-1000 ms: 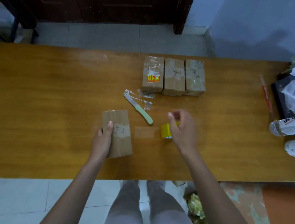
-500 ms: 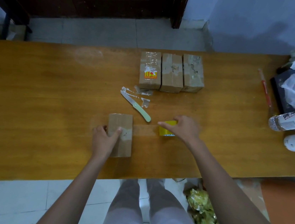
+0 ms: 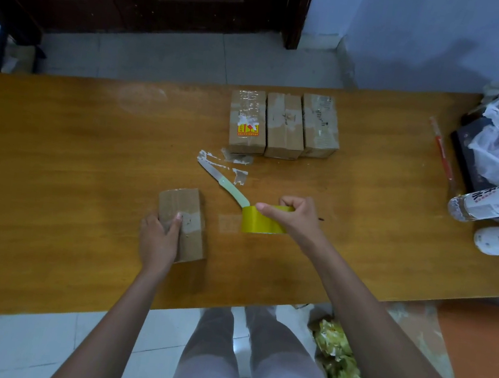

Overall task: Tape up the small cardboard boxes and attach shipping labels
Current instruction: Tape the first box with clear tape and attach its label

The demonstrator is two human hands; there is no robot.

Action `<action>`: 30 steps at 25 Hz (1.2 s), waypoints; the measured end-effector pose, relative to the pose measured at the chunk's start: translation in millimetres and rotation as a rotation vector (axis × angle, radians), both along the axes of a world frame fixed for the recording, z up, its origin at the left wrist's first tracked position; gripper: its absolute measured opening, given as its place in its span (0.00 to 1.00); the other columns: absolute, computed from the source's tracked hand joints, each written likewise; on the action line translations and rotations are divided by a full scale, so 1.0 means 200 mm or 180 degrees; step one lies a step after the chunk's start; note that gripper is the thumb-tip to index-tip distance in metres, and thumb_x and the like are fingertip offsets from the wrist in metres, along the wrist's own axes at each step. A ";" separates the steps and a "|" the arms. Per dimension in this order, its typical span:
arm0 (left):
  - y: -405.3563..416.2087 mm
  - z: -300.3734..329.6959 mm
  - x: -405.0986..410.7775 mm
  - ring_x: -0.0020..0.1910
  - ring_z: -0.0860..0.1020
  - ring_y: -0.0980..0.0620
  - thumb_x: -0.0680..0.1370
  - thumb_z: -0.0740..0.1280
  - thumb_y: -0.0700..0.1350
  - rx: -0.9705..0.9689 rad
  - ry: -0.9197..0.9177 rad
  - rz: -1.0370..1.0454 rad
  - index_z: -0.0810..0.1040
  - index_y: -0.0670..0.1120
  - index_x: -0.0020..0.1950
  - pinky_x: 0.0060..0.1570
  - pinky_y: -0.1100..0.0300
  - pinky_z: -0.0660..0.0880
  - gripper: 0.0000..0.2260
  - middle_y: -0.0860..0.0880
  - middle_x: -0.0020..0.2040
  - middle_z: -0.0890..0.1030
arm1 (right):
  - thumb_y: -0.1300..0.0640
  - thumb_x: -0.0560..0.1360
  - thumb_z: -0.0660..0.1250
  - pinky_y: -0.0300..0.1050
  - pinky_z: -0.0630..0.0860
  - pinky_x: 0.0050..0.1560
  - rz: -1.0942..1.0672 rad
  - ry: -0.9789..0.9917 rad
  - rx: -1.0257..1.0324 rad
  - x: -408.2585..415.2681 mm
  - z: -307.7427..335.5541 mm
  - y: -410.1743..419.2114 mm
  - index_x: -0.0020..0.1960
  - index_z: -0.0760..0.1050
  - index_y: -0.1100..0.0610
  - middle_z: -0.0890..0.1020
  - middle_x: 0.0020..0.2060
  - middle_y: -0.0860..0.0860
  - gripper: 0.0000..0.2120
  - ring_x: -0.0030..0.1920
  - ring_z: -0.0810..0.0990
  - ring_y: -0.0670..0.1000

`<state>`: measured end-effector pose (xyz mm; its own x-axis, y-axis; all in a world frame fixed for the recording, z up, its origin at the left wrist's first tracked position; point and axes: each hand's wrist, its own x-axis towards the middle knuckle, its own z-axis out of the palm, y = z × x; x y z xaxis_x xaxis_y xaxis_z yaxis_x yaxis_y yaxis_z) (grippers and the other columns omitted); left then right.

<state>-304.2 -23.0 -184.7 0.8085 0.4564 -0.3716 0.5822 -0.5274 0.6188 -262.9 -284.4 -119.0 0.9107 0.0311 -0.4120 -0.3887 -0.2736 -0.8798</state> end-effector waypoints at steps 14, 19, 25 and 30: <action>-0.01 0.01 0.00 0.59 0.75 0.43 0.79 0.63 0.58 -0.0096 0.0091 -0.0051 0.71 0.40 0.66 0.55 0.42 0.77 0.25 0.41 0.62 0.75 | 0.44 0.64 0.74 0.38 0.62 0.28 -0.0041 -0.0494 0.0461 -0.14 0.30 -0.09 0.27 0.63 0.53 0.64 0.25 0.50 0.22 0.27 0.64 0.47; -0.12 0.00 0.04 0.60 0.74 0.43 0.79 0.62 0.58 -0.0349 0.0221 -0.0127 0.71 0.39 0.66 0.59 0.43 0.75 0.26 0.41 0.63 0.75 | 0.45 0.66 0.74 0.40 0.58 0.28 0.0092 -0.0565 0.0521 -0.10 0.47 -0.20 0.26 0.61 0.50 0.62 0.25 0.49 0.24 0.27 0.61 0.48; -0.34 0.17 0.03 0.64 0.72 0.46 0.80 0.64 0.49 -0.0368 -0.0477 -0.0461 0.69 0.44 0.68 0.57 0.53 0.75 0.18 0.46 0.65 0.70 | 0.42 0.65 0.76 0.45 0.56 0.29 0.0206 -0.0574 0.0750 -0.09 0.54 -0.24 0.27 0.59 0.52 0.59 0.26 0.51 0.27 0.27 0.59 0.50; -0.58 0.40 -0.05 0.66 0.74 0.39 0.72 0.66 0.45 -0.4779 0.0656 -0.0008 0.74 0.43 0.68 0.66 0.44 0.70 0.24 0.41 0.66 0.77 | 0.40 0.58 0.79 0.39 0.70 0.32 0.0104 -0.0136 0.1899 -0.13 0.55 -0.11 0.35 0.73 0.62 0.72 0.30 0.53 0.27 0.31 0.73 0.49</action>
<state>-314.9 -139.5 -105.2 0.6861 -0.4385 -0.5806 0.7232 0.4985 0.4780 -289.8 -307.3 -9.3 0.9207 0.2742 -0.2778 -0.3493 0.2612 -0.8998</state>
